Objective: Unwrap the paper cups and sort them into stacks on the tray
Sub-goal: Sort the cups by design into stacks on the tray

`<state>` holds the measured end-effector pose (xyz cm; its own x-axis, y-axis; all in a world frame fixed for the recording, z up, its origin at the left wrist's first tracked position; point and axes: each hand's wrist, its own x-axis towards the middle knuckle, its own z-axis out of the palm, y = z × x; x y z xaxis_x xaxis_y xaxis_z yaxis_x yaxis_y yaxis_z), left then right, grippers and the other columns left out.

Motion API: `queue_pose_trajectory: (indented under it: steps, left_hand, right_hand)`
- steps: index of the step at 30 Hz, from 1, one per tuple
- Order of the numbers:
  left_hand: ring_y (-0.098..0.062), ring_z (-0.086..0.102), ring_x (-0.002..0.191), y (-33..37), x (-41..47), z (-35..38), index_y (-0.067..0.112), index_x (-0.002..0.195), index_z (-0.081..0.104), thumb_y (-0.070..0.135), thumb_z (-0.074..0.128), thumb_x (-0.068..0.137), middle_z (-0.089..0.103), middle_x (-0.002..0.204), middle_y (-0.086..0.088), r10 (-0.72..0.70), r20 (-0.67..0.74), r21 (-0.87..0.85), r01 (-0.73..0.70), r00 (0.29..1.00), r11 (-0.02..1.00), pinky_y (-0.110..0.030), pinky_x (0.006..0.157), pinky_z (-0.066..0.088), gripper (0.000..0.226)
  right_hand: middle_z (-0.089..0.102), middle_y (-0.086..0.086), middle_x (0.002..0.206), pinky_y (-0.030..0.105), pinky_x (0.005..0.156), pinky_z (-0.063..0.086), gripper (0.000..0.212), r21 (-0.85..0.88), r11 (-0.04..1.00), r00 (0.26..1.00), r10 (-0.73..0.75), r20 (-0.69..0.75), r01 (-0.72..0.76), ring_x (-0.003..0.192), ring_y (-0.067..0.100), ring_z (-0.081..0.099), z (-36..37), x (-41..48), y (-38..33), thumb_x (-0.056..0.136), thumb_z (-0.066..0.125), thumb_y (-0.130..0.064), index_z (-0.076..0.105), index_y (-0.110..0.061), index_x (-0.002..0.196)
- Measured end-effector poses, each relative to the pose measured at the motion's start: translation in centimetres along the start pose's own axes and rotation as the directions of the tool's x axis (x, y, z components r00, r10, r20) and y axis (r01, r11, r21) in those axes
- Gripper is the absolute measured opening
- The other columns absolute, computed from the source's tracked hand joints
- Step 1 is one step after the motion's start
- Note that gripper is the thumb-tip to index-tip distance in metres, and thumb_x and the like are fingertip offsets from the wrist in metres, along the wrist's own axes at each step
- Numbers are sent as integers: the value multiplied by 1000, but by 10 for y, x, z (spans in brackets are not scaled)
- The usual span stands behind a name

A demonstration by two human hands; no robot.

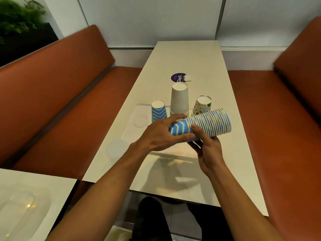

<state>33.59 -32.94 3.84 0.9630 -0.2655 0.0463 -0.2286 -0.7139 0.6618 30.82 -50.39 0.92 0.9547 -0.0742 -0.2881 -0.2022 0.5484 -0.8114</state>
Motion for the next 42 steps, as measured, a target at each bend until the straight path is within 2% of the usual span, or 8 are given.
queue_pose_trajectory:
  steps: [5,11,16,21,24,31,40,42]
  left_hand:
    - [-6,68,97,-5,-3,8,41,136,55,75,70,78,70,114,16,-19,-45,-53,17,999,998,-39,87,61,69]
    - [-6,69,99,-8,-2,7,39,132,56,71,73,76,70,115,14,-36,-4,-157,35,999,987,-38,87,63,67]
    - [-10,67,107,-22,-1,-11,39,134,57,85,71,62,67,122,12,-182,47,-134,187,982,973,-37,96,58,86]
    - [-12,63,79,-41,0,-61,34,112,57,82,75,66,65,97,7,-358,-153,65,371,921,926,-31,65,45,69]
    - [-23,62,85,-43,12,-90,32,106,54,95,61,62,63,95,4,-354,-322,397,465,878,791,-34,70,43,78]
    - [-26,54,83,-28,65,-100,26,115,59,91,62,66,67,102,-2,-210,-207,735,294,955,611,-34,74,37,82]
    - [-25,66,91,-9,115,-82,25,116,68,92,70,56,71,103,1,-206,-7,869,108,978,484,-34,72,39,90]
    - [-25,63,86,-3,120,-78,22,112,69,92,71,55,67,92,1,-219,22,884,83,975,459,-34,71,39,90]
  right_hand:
    - [76,14,116,36,84,63,34,-51,998,1000,-20,13,21,107,29,75,3,-3,0,88,76,-9,64,-10,121]
    - [73,16,122,37,85,63,46,-45,998,999,-45,-3,45,111,31,73,5,-3,2,87,76,-6,60,-6,130]
    - [72,9,119,40,89,62,58,61,995,994,-70,-83,75,116,33,70,-1,4,-5,86,79,-10,55,-2,138]
    - [69,7,128,46,96,60,59,97,988,982,-107,-154,123,118,29,70,-16,13,-17,89,76,-10,52,-8,144]
    - [67,9,133,47,97,60,60,88,989,983,-105,-149,119,119,28,69,-20,13,-17,89,76,-11,52,-10,144]
    - [68,8,128,42,91,63,62,66,994,989,-83,-122,92,120,28,69,-22,11,-14,87,76,-11,51,-8,143]
    - [67,8,129,42,90,62,75,40,995,990,-85,-109,89,120,27,68,-28,14,-16,76,79,-18,50,-9,144]
    - [67,9,131,43,91,61,79,38,996,991,-82,-107,87,120,27,68,-28,14,-15,72,80,-21,50,-10,144]
